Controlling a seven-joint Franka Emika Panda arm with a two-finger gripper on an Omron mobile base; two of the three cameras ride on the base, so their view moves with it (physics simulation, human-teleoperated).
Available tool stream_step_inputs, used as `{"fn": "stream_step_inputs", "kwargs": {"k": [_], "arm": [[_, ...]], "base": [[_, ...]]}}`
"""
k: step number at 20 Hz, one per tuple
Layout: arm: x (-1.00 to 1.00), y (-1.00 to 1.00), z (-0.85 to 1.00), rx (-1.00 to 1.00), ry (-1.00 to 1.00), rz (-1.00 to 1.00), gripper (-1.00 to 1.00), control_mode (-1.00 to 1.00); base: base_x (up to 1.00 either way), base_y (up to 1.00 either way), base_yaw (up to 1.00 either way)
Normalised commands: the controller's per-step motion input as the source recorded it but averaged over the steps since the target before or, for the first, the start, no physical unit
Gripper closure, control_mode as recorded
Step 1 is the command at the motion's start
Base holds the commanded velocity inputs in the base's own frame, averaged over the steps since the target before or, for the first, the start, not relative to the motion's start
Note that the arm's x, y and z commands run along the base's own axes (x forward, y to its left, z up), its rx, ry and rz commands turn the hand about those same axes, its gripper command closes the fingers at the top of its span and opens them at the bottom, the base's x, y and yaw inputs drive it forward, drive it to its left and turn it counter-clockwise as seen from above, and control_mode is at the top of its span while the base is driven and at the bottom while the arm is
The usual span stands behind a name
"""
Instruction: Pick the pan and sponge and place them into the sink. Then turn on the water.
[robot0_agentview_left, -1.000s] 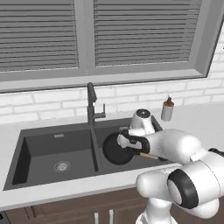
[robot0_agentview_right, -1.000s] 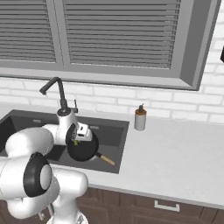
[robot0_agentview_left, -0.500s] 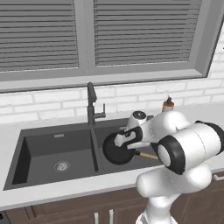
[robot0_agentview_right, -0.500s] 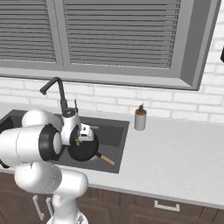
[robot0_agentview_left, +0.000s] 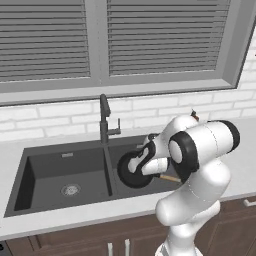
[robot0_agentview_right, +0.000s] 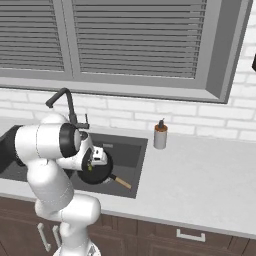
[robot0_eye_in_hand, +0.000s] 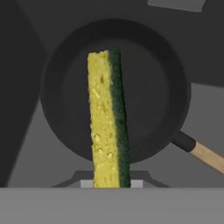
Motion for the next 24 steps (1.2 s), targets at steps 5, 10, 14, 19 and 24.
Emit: {"fn": "stream_step_inputs", "kwargs": {"k": [5, 10, 14, 19, 24], "arm": [[0.05, 0.01, -0.35, 0.00, -0.07, 0.01, 1.00, -1.00], [0.26, 0.00, -0.03, 0.00, -0.01, 0.00, 1.00, -1.00], [0.28, 0.00, 0.00, 0.00, 0.00, 0.00, 1.00, -1.00], [0.24, 0.00, -0.09, 0.00, 0.00, 0.00, 1.00, -1.00], [0.26, 0.00, -0.19, 0.00, 0.00, 0.00, 1.00, -1.00]], "base": [[0.00, 0.00, 0.00], [0.00, 0.00, 0.00], [0.00, 0.00, 0.00], [0.00, 0.00, 0.00], [0.00, 0.00, 0.00]]}}
